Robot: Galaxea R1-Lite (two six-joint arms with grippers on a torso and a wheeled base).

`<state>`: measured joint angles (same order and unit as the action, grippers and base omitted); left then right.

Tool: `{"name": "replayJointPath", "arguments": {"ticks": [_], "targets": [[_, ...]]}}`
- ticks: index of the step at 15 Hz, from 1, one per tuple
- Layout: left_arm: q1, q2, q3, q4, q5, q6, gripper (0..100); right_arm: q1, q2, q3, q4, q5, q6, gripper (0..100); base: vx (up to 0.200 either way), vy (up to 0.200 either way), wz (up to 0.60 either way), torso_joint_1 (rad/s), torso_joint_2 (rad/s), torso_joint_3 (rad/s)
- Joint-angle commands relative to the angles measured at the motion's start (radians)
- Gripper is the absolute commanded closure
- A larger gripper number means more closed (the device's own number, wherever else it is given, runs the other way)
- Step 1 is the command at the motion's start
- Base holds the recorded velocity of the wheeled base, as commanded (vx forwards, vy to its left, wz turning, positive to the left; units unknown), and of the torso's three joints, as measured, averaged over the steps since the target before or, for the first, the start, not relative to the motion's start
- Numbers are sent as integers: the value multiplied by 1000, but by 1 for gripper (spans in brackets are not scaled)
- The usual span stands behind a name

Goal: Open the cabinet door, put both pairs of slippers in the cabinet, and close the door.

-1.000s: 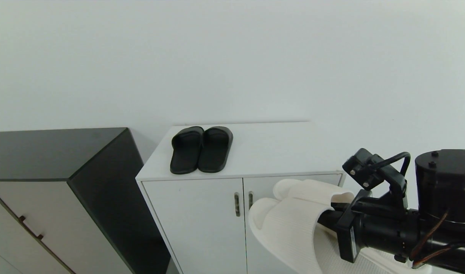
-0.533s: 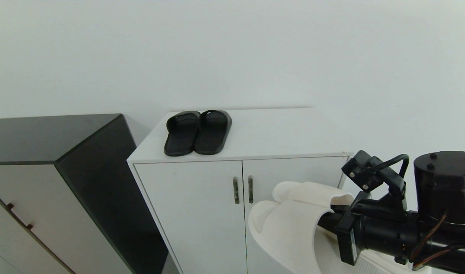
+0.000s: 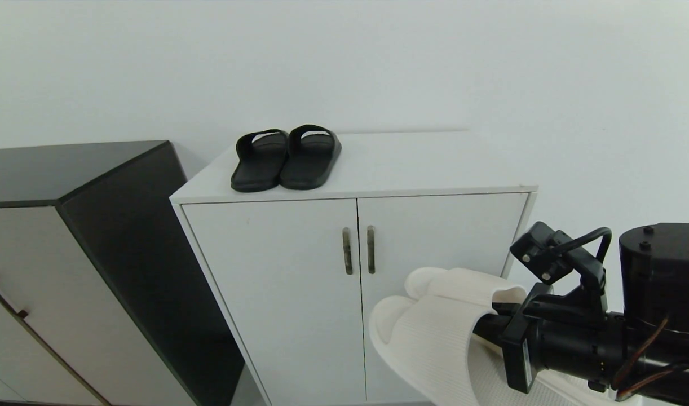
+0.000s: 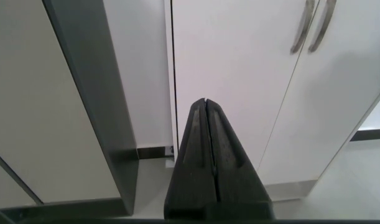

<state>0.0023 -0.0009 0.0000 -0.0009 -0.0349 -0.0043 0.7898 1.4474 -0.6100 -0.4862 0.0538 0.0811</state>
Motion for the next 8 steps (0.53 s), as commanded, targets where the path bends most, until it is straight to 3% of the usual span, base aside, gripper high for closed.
{"name": "replayJointPath", "arguments": {"ticks": [1, 8], "targets": [[1, 1, 0, -1, 0, 0, 100, 0, 1, 3, 1, 0, 0, 100, 0, 0, 0, -168, 481, 305], [1, 1, 0, -1, 0, 0, 100, 3, -33, 12, 1, 1, -46, 100, 0, 0, 0, -140, 464, 325]]}}
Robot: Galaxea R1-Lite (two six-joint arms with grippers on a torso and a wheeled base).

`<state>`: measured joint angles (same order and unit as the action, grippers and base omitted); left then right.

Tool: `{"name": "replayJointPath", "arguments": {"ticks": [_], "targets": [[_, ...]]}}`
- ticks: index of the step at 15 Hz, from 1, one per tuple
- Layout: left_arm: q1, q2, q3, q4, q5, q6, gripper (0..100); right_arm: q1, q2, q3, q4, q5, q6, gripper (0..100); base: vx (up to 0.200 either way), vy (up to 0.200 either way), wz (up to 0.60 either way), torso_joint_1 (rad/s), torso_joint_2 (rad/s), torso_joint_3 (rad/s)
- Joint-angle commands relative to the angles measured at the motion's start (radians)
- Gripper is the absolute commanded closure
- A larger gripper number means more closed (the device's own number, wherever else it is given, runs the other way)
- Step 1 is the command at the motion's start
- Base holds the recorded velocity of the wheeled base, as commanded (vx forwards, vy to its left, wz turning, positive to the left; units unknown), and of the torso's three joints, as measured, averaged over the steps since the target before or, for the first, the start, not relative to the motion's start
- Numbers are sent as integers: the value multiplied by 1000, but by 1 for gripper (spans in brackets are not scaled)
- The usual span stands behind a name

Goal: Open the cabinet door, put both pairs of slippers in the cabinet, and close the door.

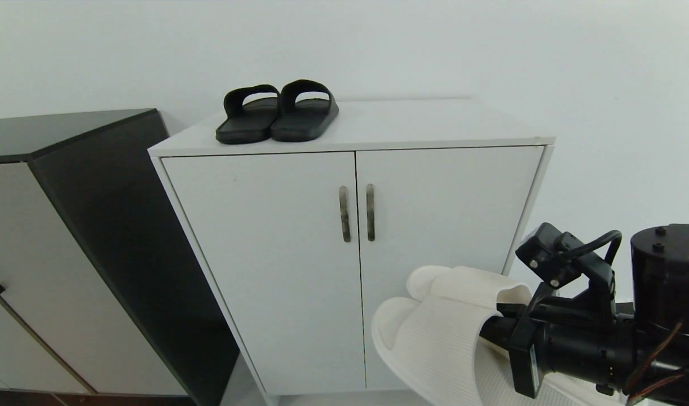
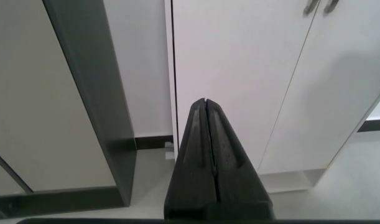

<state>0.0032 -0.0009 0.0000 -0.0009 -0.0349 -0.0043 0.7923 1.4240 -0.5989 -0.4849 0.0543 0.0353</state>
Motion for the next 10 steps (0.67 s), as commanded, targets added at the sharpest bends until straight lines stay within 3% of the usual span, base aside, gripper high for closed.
{"name": "replayJointPath", "arguments": {"ticks": [1, 6, 10], "targets": [[0, 1, 0, -1, 0, 0, 100, 1, -17, 2, 0, 1, 0, 100, 0, 0, 0, -100, 456, 354], [0, 1, 0, -1, 0, 0, 100, 1, -25, 2, 0, 3, 1, 100, 0, 0, 0, -67, 443, 369], [0, 1, 0, -1, -2, 1, 100, -2, -27, 14, -1, 3, 5, 100, 0, 0, 0, -12, 141, 133]]}}
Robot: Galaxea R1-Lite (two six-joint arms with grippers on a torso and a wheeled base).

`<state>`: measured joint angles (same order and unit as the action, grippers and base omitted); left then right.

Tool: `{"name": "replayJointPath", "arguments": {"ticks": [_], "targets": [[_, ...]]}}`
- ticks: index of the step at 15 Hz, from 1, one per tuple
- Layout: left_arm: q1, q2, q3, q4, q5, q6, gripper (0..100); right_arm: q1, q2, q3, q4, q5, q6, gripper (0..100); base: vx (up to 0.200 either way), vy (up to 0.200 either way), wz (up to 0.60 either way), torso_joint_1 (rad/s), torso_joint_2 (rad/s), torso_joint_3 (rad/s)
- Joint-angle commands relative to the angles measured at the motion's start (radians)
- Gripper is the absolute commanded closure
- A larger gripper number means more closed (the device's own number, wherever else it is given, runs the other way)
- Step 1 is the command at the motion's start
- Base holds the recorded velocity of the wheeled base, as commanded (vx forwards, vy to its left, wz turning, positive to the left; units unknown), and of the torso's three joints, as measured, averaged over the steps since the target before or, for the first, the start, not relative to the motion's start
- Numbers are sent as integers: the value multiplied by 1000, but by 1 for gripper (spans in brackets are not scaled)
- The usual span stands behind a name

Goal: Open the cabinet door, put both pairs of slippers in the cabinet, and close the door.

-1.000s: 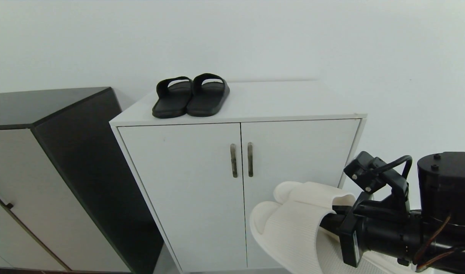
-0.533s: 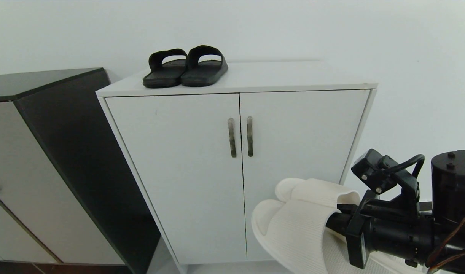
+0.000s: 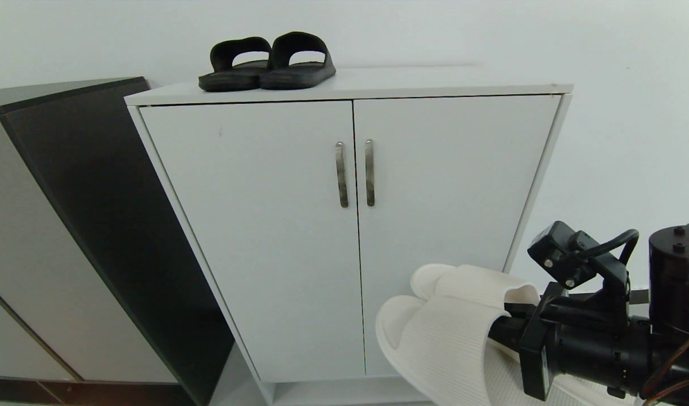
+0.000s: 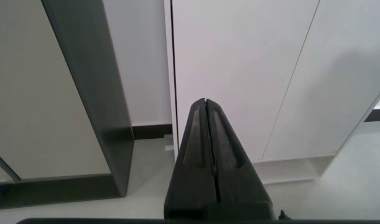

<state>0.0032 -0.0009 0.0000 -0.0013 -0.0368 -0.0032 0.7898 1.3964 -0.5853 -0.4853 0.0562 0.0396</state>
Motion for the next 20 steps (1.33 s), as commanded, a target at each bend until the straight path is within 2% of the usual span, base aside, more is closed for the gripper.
{"name": "replayJointPath", "arguments": {"ticks": [1, 3, 4, 6, 9, 10, 11, 12, 13, 14, 16, 18, 19, 20], "targets": [[0, 1, 0, 0, 0, 0, 100, 0, 3, 2, 1, 1, 0, 100, 0, 0, 0, 0, 0, 0], [0, 1, 0, 0, 2, -9, 100, 0, 6, 2, 1, 1, 0, 100, 0, 0, 0, 0, 0, 0], [0, 1, 0, 0, 0, -15, 0, 0, 6, 2, 1, 1, 0, 100, 0, 0, 0, 0, 0, 0], [0, 1, 0, 0, 0, -9, 0, 0, 3, 1, -1, -1, -1, 100, 0, 0, 0, 0, 0, 0], [-2, 18, -2, 3, -8, 22, 0, 0, 3, 1, -1, 1, -3, 100, 0, 0, 0, 0, 0, 0], [0, 28, -23, -2, -8, 63, 0, 2, 1, -1, -1, 2, -3, 100, 0, 0, 0, 0, 0, 0], [0, 79, -120, 6, -8, 69, 0, 2, -4, 1, -1, 2, -3, 100, 0, 0, 0, 0, 0, 0], [0, 142, -215, 9, -6, 49, 0, 0, -10, 1, -1, 2, -1, 100, 0, 0, 0, 0, 0, 0], [-5, 220, -281, 9, -17, 49, 0, 0, -13, -2, -1, 1, -1, 100, 0, 0, 0, 0, 0, 0], [-14, 308, -322, 1, -61, 49, 0, 2, -11, -2, -4, 2, -3, 100, 0, 0, 0, 0, 0, 0], [-19, 507, -411, -17, -222, 43, 0, 6, -4, -5, -13, 2, -4, 100, 0, 0, 0, 0, 0, 0], [-25, 673, -457, -100, -324, 48, 0, 6, 0, -4, -18, 2, -3, 100, 0, 0, 0, 0, 0, 0], [-48, 757, -472, -183, -353, 46, 0, 6, 0, -2, -18, -1, -6, 100, 0, 0, 0, 0, 0, 0], [-77, 800, -477, -240, -353, 45, 0, 6, -5, -2, -18, -4, -12, 100, 0, 0, 0, 0, 0, 0]]}}
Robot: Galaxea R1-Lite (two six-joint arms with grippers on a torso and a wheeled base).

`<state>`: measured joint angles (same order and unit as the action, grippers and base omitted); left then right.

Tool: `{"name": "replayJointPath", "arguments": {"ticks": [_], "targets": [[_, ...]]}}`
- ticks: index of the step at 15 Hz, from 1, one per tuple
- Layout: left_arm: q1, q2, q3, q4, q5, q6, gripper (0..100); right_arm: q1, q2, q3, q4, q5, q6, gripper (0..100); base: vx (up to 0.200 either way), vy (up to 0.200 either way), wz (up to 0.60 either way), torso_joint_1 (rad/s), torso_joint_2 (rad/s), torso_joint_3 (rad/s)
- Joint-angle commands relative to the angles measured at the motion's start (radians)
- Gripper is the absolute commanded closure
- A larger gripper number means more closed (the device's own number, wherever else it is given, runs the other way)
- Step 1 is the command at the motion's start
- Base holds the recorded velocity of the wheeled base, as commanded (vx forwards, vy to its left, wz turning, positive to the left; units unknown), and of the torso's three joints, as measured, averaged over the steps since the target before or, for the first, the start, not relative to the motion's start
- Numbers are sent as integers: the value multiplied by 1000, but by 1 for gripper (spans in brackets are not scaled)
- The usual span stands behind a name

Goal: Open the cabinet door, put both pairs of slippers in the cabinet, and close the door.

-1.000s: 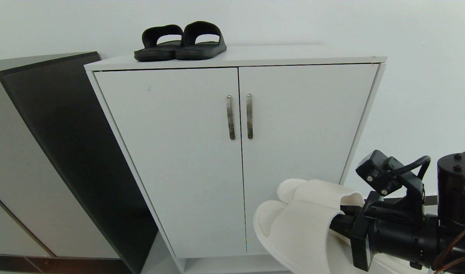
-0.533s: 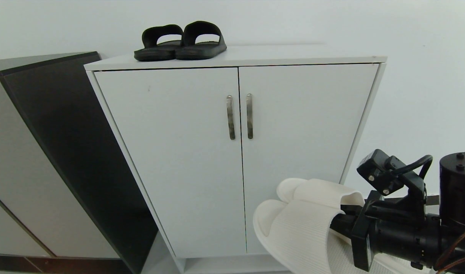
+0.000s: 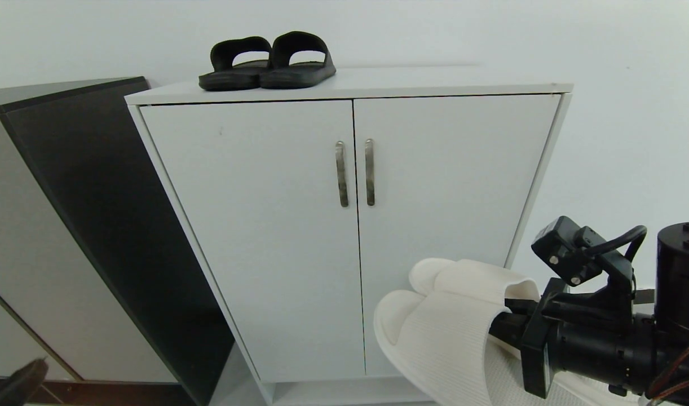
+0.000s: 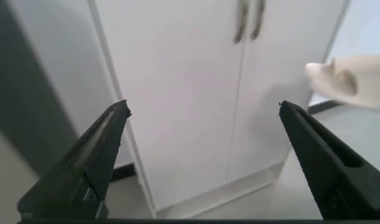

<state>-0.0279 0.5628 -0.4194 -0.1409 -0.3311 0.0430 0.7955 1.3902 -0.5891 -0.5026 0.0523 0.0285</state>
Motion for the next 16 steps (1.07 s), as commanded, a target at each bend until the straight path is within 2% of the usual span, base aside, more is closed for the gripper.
{"name": "replayJointPath", "arguments": {"ticks": [1, 2, 3, 5, 6, 7, 8, 9, 10, 12, 14, 16], "targets": [[-101, 270, -72, -154, -49, -2, 0, 1, 0, 2, -1, -3, -10, 100, 0, 0, 0, 0, 0, 0], [-156, 299, -96, -158, -19, -3, 0, 1, 0, 0, -1, -3, -12, 100, 0, 0, 0, 0, 0, 0], [-221, 332, -116, -160, 38, -3, 0, 1, 3, 0, -1, -5, -12, 100, 0, 0, 0, 0, 0, 0], [-389, 401, -139, -178, 222, 0, 0, 1, 3, 0, -1, -5, -32, 100, 0, 0, 0, 0, 0, 0], [-440, 427, -145, -192, 267, -2, 0, 1, 6, 0, -1, -3, -35, 100, 0, 0, 0, 0, 0, 0], [-498, 468, -156, -223, 287, 0, 0, 2, 9, 0, -1, -3, -35, 100, 0, 0, 0, 0, 0, 0], [-524, 513, -177, -247, 288, 0, 0, 2, 20, 0, -1, -2, -35, 100, 0, 0, 0, 0, 0, 0], [-524, 513, -177, -247, 288, 0, 0, 2, 20, 0, -1, -2, -35, 100, 0, 0, 0, 0, 0, 0], [-567, 595, -231, -290, 285, -2, 0, 2, 39, 0, -5, 0, -35, 100, 0, 0, 0, 0, 0, 0], [-618, 678, -294, -319, 261, 0, 0, 2, 44, 5, -28, -3, -35, 100, 0, 0, 0, 0, 0, 0], [-624, 779, -395, -330, 153, -9, 0, 2, 44, 5, -28, -3, -35, 100, 0, 0, 0, 0, 0, 0], [-624, 855, -487, -329, 50, -49, 0, 2, 43, 5, -28, -3, -35, 100, 0, 0, 0, 0, 0, 0]]}}
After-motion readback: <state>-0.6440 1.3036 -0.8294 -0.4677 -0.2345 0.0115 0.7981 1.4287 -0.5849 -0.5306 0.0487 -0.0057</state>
